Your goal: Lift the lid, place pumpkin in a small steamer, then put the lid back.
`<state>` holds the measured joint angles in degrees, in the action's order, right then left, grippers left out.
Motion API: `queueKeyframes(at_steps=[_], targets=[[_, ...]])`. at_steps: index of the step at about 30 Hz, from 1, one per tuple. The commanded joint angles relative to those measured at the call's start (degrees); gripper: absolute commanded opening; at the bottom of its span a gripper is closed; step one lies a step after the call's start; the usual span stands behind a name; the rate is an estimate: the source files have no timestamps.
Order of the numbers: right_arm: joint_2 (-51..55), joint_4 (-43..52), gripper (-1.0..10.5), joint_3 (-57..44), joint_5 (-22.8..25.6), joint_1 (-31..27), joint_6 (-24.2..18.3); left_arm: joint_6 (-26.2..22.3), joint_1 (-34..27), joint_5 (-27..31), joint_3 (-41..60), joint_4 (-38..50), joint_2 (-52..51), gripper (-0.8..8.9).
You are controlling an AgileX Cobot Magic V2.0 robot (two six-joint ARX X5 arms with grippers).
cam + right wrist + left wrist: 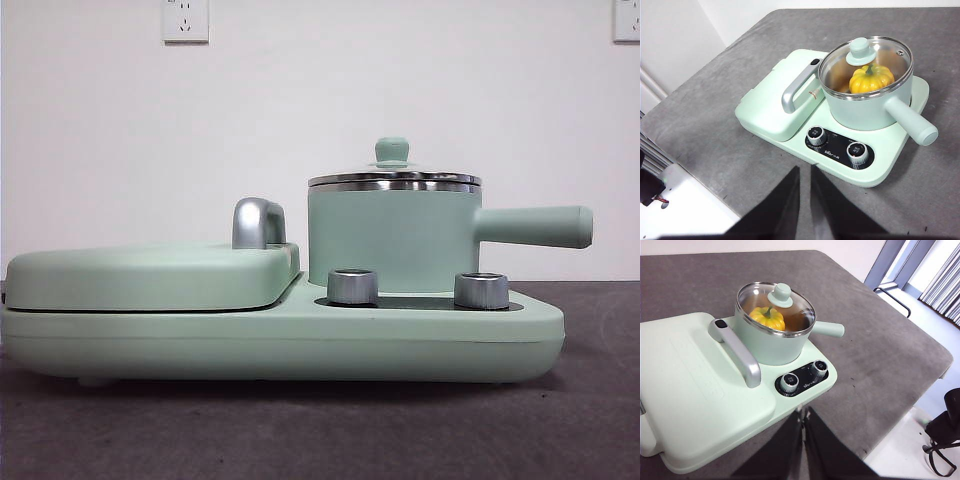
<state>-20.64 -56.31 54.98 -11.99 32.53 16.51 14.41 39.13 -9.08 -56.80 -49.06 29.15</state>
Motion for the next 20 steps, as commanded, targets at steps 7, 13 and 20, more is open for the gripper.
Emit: queueKeyframes(at_steps=[7,13,20], targets=[[-0.17,0.59,0.2,0.44,0.00,0.33,-0.50,0.04,0.04,0.22,-0.24,1.25,0.09,0.06],[-0.17,0.59,0.2,0.44,-0.02,0.33,-0.50,-0.02,-9.94,-1.77,8.79,12.26,-2.71,0.06],[-0.17,0.59,0.2,0.48,0.00,0.33,-0.50,-3.87,-28.57,-1.25,29.42,28.30,-12.87,0.06]])
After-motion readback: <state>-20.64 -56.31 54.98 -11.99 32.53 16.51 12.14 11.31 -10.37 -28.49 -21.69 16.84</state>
